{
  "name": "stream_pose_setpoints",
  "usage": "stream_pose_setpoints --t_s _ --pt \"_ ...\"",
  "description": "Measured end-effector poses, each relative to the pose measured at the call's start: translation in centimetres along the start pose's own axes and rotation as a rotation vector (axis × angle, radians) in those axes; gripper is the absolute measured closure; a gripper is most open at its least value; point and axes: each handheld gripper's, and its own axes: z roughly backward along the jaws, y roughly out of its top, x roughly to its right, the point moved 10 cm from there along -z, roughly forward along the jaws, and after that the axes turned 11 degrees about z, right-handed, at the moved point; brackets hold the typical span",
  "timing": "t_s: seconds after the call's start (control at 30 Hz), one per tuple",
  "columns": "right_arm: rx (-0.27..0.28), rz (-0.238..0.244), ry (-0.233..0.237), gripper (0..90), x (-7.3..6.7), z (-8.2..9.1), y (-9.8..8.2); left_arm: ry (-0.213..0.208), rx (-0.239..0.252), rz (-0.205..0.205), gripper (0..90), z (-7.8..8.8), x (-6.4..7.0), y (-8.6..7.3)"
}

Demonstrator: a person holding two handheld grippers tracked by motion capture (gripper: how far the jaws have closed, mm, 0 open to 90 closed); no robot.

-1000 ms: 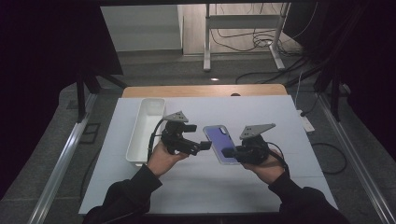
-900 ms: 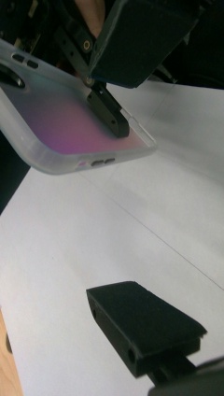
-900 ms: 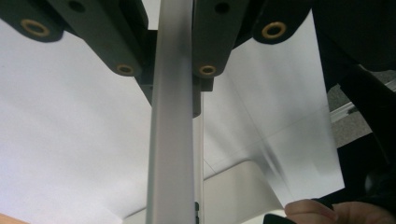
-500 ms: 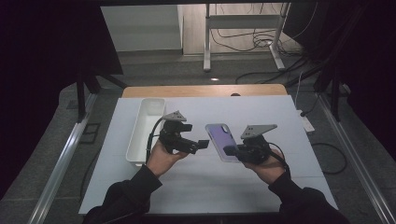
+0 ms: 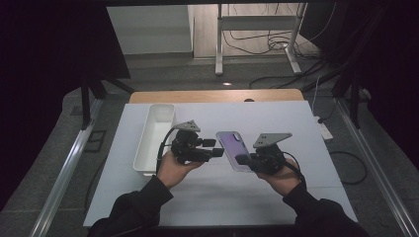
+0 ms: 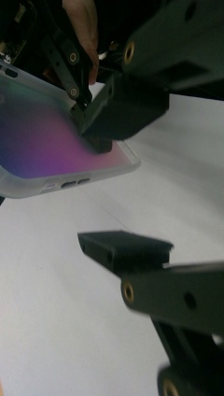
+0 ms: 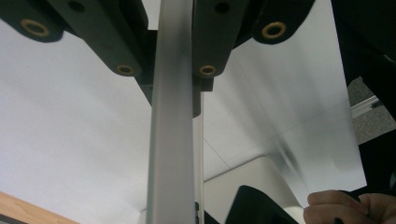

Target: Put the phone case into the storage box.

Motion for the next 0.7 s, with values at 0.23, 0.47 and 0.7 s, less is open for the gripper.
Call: stream_pose_setpoints --t_s 0.23,0.47,0.7 --pt "0.003 0.001 0.004 85.6 -0.37 -0.2 0.15 -0.023 -0.007 0.012 61.7 -0.01 0.17 -0.09" --pt "0.003 0.011 0.003 85.6 -0.83 -0.38 0.36 -0.026 -0.019 0.018 80.6 -0.06 0.24 -0.27" --pt "-0.024 0.018 0.012 84.9 -1.01 -0.82 -0.09 -0.044 -0.013 0.034 85.2 0.17 0.64 -0.09"
